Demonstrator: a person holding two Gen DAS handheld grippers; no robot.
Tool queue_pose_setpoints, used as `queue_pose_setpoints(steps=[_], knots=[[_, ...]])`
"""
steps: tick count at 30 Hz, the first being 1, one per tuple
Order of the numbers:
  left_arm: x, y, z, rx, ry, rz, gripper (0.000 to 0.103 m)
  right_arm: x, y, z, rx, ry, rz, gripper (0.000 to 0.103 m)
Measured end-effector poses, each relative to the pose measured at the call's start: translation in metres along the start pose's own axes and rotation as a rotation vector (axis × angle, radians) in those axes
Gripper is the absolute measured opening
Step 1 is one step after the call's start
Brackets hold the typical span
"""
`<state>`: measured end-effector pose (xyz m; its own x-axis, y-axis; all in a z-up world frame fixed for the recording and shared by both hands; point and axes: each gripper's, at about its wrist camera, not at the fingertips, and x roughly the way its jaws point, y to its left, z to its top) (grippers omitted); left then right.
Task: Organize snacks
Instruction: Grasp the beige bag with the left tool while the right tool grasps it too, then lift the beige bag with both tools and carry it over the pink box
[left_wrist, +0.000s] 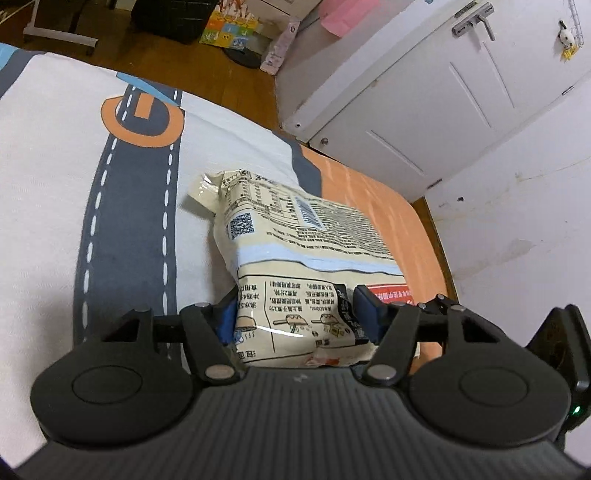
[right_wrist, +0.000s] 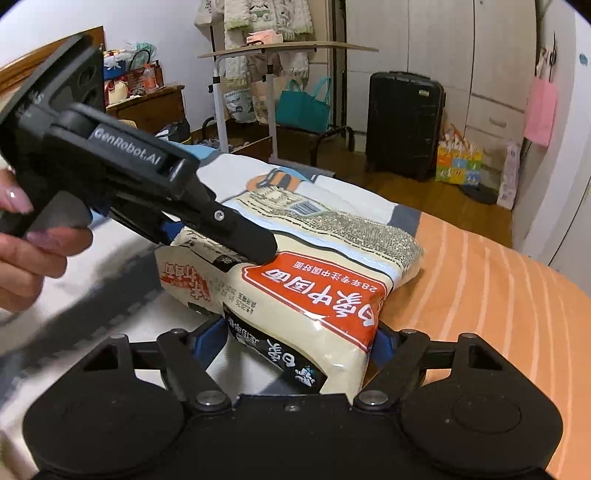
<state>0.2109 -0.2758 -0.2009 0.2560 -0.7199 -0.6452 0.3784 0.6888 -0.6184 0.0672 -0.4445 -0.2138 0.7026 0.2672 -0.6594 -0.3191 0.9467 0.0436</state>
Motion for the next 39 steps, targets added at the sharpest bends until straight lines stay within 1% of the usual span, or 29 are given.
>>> queue_pose_setpoints(steps=[3, 7, 11, 14, 18, 23, 27, 31, 35, 39], knots=[[-0.016, -0.007, 0.002, 0.001, 0.007, -0.003, 0.061, -0.013, 0.006, 0.013, 0.013, 0.028, 0.018, 0.082], [-0.044, -0.014, 0.002, -0.012, 0.016, -0.006, 0.061, -0.031, 0.025, 0.029, 0.011, 0.061, 0.019, 0.082], [-0.073, -0.015, -0.004, -0.039, 0.038, -0.009, 0.062, -0.049, 0.05, 0.041, 0.014, 0.105, 0.024, 0.082], [-0.096, -0.013, -0.009, -0.07, 0.081, 0.005, 0.061, -0.06, 0.073, 0.048, 0.024, 0.155, 0.034, 0.082], [-0.133, -0.008, -0.018, -0.103, 0.087, 0.005, 0.061, -0.075, 0.103, 0.059, 0.0, 0.173, 0.046, 0.082], [-0.189, -0.006, -0.032, -0.118, 0.066, 0.018, 0.061, -0.095, 0.145, 0.076, -0.024, 0.197, 0.06, 0.082], [-0.234, 0.009, -0.047, -0.163, 0.033, 0.001, 0.061, -0.108, 0.185, 0.087, -0.068, 0.194, 0.067, 0.082], [-0.28, 0.026, -0.059, -0.19, -0.005, -0.002, 0.061, -0.117, 0.224, 0.097, -0.122, 0.167, 0.085, 0.082], [-0.322, 0.041, -0.068, -0.184, -0.037, 0.035, 0.062, -0.115, 0.26, 0.107, -0.156, 0.155, 0.121, 0.082], [-0.362, 0.055, -0.071, -0.129, -0.039, 0.102, 0.062, -0.104, 0.291, 0.117, -0.151, 0.158, 0.178, 0.082]])
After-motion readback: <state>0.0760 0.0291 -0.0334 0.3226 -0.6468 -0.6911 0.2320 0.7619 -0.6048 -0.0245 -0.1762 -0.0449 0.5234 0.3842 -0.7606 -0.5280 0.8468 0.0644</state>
